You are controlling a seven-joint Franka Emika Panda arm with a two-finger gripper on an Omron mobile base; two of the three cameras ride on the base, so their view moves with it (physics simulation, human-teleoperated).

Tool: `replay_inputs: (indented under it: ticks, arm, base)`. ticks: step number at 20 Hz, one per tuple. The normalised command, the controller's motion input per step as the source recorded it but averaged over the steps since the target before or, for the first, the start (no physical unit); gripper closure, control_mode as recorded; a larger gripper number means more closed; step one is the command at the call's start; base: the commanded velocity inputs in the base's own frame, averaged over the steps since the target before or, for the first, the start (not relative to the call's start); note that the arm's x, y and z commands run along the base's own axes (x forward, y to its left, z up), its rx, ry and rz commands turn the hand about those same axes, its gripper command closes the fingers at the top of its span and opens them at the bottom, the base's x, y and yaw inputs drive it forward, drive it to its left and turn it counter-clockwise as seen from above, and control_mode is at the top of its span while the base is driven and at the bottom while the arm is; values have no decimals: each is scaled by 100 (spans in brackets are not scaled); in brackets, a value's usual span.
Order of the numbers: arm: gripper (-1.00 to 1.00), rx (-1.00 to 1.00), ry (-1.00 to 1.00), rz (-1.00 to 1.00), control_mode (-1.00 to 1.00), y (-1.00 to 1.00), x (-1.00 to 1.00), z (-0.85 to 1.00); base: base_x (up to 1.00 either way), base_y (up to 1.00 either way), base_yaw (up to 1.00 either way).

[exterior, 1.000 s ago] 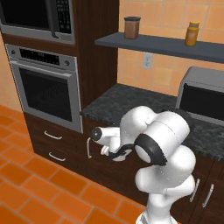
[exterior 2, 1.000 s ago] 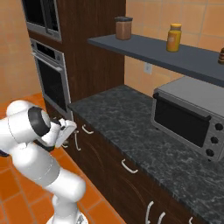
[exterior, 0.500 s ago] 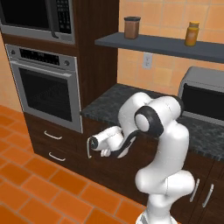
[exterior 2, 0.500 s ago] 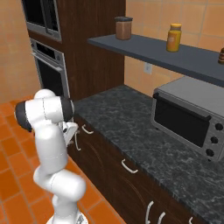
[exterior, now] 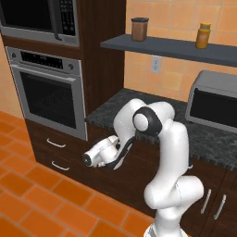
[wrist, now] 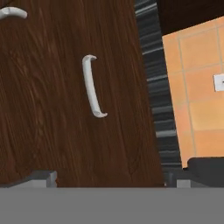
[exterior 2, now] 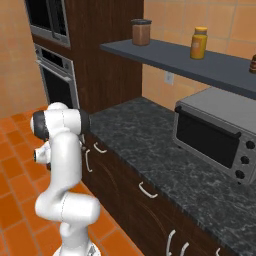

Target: Take a straw from the drawer in front and place it inside the glass cup on the dining counter.

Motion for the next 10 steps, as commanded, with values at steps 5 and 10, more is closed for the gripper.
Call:
replay_inputs:
  ticks: [5,10]
  arm:
    - [-100,-3,15,0,-100,0,69,-7]
    - [-100,0,0,1,-100,-33,23,-38]
  base:
    - [0,0,0]
    - [0,0,0]
